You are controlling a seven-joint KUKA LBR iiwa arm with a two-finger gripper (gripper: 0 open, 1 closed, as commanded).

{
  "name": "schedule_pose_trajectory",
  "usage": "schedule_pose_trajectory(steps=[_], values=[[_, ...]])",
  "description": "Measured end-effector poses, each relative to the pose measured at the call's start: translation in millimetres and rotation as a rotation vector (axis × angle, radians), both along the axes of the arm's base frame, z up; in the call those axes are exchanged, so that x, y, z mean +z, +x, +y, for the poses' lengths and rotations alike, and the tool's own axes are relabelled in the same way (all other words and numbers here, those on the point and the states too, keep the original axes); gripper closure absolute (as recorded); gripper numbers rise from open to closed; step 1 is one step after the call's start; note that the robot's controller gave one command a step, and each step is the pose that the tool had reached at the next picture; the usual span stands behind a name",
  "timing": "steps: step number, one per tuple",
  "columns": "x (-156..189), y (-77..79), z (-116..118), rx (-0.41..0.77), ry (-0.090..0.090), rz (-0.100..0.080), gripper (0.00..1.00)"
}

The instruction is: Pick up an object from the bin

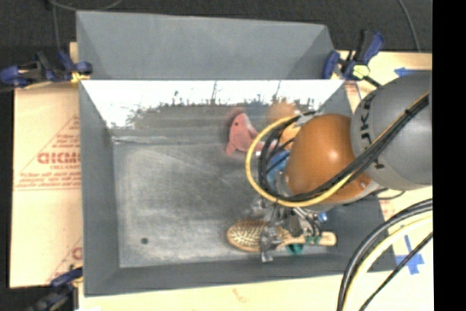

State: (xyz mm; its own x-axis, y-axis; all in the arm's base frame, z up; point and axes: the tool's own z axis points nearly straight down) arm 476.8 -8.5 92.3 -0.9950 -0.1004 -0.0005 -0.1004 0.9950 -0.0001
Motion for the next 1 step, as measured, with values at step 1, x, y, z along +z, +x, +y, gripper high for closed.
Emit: schedule_pose_trajectory(steps=[1], values=[[15.2,1.4,-0.6,-0.001,-0.001,-0.002,1.00]])
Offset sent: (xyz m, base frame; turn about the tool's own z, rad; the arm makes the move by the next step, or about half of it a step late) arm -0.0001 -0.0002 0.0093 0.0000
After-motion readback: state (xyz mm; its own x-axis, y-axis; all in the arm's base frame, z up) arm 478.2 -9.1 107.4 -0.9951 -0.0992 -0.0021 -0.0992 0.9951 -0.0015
